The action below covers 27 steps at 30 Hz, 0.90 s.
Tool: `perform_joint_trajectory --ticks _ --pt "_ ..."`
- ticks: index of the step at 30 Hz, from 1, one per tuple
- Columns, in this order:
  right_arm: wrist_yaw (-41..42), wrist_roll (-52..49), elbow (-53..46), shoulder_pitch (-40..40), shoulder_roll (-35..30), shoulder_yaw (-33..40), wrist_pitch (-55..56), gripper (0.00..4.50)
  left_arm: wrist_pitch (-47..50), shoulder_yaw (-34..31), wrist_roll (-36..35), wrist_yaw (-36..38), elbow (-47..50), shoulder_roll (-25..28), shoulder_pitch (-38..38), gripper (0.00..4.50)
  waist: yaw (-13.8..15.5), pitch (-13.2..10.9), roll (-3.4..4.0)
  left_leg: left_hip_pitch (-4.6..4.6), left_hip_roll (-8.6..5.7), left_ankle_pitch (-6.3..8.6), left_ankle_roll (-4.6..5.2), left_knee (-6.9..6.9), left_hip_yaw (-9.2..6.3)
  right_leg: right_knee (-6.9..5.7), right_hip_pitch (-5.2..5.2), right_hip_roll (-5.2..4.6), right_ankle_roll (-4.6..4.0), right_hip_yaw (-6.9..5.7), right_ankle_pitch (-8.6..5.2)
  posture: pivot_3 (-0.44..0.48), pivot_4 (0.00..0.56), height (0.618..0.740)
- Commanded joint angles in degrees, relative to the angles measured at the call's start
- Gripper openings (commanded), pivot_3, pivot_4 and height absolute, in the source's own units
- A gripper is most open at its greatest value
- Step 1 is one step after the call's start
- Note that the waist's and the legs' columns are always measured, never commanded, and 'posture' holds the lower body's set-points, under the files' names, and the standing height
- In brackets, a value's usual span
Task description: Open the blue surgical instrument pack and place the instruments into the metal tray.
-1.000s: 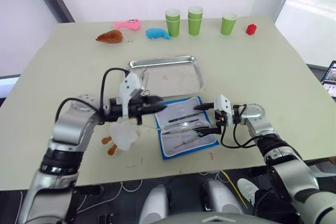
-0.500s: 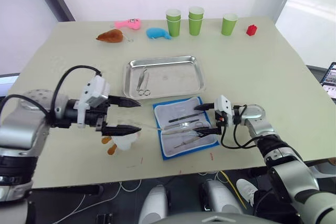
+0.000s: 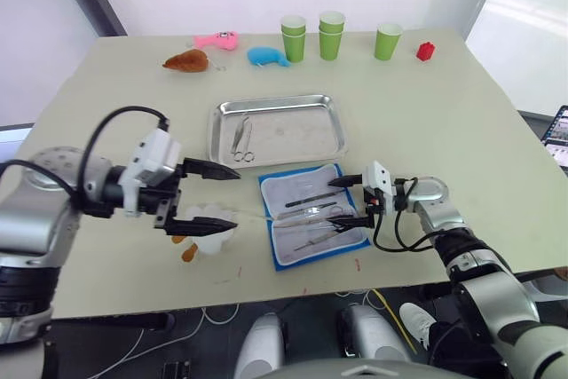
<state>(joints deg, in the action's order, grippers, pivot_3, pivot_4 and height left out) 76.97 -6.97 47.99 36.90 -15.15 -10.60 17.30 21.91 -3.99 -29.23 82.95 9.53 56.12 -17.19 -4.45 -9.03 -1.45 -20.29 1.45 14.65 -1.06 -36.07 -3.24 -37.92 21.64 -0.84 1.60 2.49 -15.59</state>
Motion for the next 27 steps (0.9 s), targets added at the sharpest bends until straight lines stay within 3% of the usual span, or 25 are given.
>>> perform_joint_trajectory --ticks 1,4,8,27 --pt "-1.3 4.8 5.0 -3.8 -0.1 -3.5 -2.4 4.5 -3.4 4.2 6.0 -3.5 -0.5 -1.5 -2.6 4.47 0.0 0.0 -0.01 0.01 0.0 0.0 0.0 0.0 0.01 0.0 0.0 0.02 0.03 0.01 0.02 0.0 0.15 0.74" --pt "-1.2 4.7 4.8 -3.9 -0.2 -3.4 -2.5 4.5 -7.1 7.7 12.1 -9.3 -4.0 -5.9 -5.9 3.82 0.3 0.0 -0.03 0.03 0.0 0.0 0.0 0.0 0.01 -0.02 0.0 0.06 0.08 0.01 0.06 0.0 0.15 0.74" --pt "-1.3 4.7 4.5 -4.1 -0.4 -3.3 -2.7 4.5 -9.0 10.7 15.7 -12.0 -6.6 -9.1 -7.0 1.91 0.3 0.1 -0.11 0.03 0.04 0.0 0.0 0.0 0.07 -0.01 0.0 0.13 0.12 0.06 0.14 0.0 0.15 0.74" --pt "-1.4 4.6 4.2 -4.0 -0.5 -3.2 -3.1 4.5 -24.7 17.7 24.7 -15.3 -24.2 -21.4 -10.5 1.91 0.5 0.2 -0.21 0.06 0.04 0.0 0.01 -0.02 0.07 -0.03 -0.04 0.12 0.1 0.04 0.18 0.0 0.15 0.74"
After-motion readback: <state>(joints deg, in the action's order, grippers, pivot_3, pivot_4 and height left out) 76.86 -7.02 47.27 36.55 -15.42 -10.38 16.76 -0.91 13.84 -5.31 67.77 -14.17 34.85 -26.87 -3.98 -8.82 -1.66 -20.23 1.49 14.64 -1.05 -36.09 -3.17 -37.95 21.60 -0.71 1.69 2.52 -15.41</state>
